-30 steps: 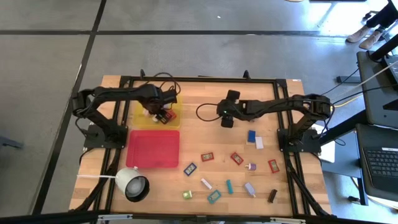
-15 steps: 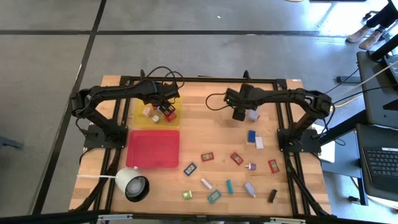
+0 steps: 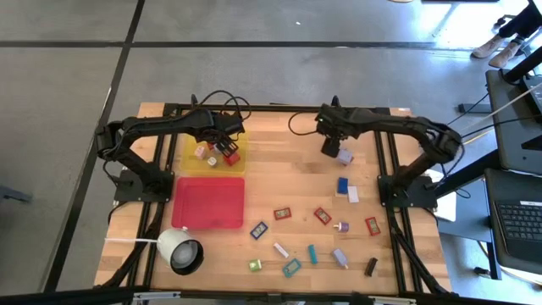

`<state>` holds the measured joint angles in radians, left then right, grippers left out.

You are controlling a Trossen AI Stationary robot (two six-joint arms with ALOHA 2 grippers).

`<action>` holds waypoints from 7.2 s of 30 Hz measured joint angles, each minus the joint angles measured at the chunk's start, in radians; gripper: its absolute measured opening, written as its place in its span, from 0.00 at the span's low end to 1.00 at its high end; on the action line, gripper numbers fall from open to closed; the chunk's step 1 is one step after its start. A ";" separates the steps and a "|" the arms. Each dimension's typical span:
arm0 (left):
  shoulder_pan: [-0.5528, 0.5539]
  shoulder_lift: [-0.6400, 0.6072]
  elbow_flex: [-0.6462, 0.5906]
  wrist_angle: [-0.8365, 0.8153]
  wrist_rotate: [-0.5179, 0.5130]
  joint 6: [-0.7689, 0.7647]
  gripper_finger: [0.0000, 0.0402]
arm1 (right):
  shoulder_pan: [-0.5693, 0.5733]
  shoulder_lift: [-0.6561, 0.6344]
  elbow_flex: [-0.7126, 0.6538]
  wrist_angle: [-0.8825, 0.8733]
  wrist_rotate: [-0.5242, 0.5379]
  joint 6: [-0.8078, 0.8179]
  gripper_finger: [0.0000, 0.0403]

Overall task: Pick & Place Office items
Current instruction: Put the blue charger adapter into the yellow bin

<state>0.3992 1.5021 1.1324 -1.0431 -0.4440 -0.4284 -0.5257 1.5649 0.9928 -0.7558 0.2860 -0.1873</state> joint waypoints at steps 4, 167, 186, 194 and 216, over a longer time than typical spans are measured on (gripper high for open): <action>0.000 0.000 0.000 0.000 -0.020 0.009 0.47 | 0.007 -0.129 0.000 -0.013 0.001 0.053 0.56; -0.050 0.053 -0.023 1.179 0.348 -0.096 0.35 | 0.405 0.033 0.070 1.024 0.398 -0.770 0.58; -0.017 0.043 -0.025 1.136 0.368 -0.044 0.31 | 0.396 -0.010 0.072 0.790 0.386 -0.597 0.71; 0.064 -0.034 -0.024 0.793 0.365 -0.032 0.31 | 0.322 -0.085 0.069 0.441 0.326 -0.276 0.71; 0.104 -0.154 -0.200 -0.015 0.231 -0.082 0.31 | 0.296 -0.093 0.069 -0.001 0.096 0.152 0.65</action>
<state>0.5030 1.3476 0.9329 -1.0579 -0.2125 -0.5106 -0.2302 1.4723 1.0622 -0.7568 0.3819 -0.0357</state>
